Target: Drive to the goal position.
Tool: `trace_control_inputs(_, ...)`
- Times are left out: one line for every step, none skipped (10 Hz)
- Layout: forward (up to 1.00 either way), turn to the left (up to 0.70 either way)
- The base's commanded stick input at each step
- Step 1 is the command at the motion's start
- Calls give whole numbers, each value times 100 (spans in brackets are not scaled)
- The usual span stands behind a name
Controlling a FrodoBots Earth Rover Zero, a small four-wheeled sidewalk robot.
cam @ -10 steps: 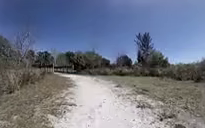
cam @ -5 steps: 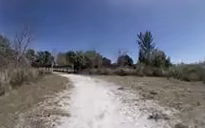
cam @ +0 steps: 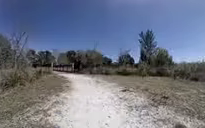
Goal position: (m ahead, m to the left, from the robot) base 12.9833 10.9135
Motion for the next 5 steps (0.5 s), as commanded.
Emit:
trace_control_inputs(70, 0)
trace_control_inputs(70, 0)
trace_control_inputs(70, 0)
trace_control_inputs(70, 0)
trace_control_inputs(70, 0)
